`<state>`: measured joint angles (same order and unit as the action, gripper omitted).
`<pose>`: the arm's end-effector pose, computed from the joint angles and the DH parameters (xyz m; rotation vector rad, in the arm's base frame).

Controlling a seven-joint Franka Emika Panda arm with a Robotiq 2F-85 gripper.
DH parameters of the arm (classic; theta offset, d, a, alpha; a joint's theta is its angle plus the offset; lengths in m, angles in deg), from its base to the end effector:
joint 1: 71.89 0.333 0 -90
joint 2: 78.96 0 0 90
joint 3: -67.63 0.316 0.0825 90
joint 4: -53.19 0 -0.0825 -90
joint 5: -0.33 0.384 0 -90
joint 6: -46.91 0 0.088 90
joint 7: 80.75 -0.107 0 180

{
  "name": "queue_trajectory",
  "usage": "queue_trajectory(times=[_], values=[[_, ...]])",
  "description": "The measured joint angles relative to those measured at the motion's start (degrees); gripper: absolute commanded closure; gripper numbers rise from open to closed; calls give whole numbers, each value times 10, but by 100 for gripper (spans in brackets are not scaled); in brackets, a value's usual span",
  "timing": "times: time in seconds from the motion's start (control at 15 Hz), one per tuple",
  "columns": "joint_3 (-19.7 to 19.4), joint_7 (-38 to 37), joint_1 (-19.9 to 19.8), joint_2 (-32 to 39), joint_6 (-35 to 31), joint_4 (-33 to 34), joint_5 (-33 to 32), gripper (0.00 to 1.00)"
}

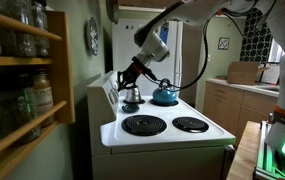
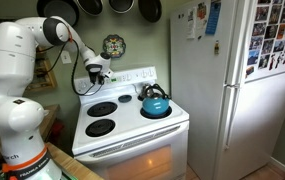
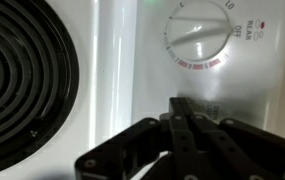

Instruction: Flip the switch on the top left of the stove to turn off the oven light

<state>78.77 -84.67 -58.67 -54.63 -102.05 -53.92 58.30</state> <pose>0.6100 0.2467 0.3153 -2.3211 0.5839 -0.0935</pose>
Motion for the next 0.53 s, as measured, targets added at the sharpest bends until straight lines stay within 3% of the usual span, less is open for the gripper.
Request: queue_trajectory(times=[0.53], values=[[0,-35,5,1,-5,0,-23,100]])
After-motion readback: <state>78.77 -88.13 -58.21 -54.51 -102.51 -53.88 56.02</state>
